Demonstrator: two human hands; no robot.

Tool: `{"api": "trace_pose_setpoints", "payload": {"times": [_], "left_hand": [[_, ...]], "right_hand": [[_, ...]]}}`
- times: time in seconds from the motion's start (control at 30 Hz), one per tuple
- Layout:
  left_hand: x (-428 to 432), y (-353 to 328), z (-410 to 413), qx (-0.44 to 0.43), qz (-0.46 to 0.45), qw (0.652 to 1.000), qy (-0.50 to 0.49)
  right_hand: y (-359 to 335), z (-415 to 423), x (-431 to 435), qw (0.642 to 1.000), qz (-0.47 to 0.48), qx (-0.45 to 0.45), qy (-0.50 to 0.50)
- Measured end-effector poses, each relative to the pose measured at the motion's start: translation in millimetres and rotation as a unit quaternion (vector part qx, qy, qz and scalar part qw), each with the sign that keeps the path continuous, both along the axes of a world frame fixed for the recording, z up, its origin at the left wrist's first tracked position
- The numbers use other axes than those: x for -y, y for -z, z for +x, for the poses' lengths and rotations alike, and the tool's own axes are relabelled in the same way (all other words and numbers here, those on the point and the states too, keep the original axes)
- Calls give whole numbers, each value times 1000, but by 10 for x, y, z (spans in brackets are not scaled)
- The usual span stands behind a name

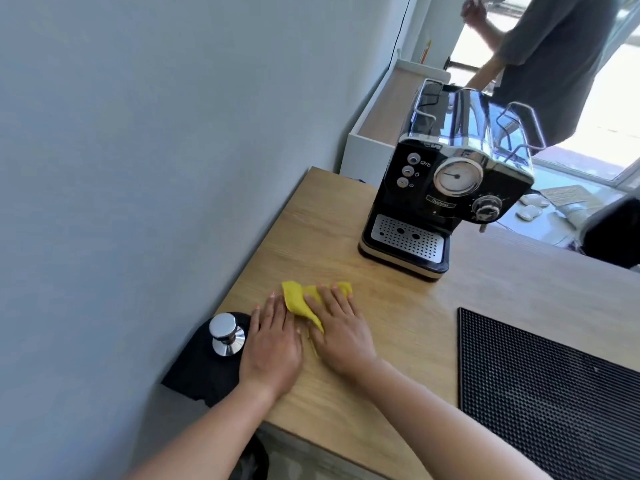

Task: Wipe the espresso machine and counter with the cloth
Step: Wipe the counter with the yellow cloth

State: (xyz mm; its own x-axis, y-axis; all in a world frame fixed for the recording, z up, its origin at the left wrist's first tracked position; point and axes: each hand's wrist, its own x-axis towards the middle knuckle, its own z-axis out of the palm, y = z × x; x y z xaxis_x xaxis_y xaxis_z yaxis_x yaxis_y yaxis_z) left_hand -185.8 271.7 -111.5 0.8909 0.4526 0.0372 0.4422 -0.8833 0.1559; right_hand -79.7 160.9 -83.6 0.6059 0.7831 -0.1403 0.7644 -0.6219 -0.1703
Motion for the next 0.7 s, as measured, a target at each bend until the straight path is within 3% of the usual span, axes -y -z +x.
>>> {"api": "trace_pose_setpoints", "payload": {"times": [0.07, 0.17, 0.27, 0.33, 0.4, 0.5, 0.57, 0.63, 0.7], "left_hand": [[-2, -3, -7, 10, -6, 1000, -5], [20, 7, -10, 0, -15, 1000, -6], [12, -3, -21, -5, -25, 1000, -1], [19, -13, -18, -2, -21, 1000, 2], [30, -29, -13, -4, -22, 1000, -2], [30, -47, -23, -7, -23, 1000, -4], [27, -58, -27, -13, -29, 1000, -2], [38, -81, -32, -14, -32, 999, -1], [42, -90, -37, -20, -33, 999, 2]], "right_hand": [[6, 82, 354, 1000, 16, -8, -13], [54, 509, 686, 992, 7, 7, 123], [96, 668, 474, 975, 7, 11, 221], [113, 577, 304, 979, 11, 14, 205], [86, 371, 300, 992, 10, 17, 129], [54, 33, 646, 1000, 14, 15, -14], [67, -12, 1019, 998, 7, 9, -55], [68, 190, 1317, 1000, 0, 11, -9], [74, 480, 1371, 995, 8, 21, 98]]}}
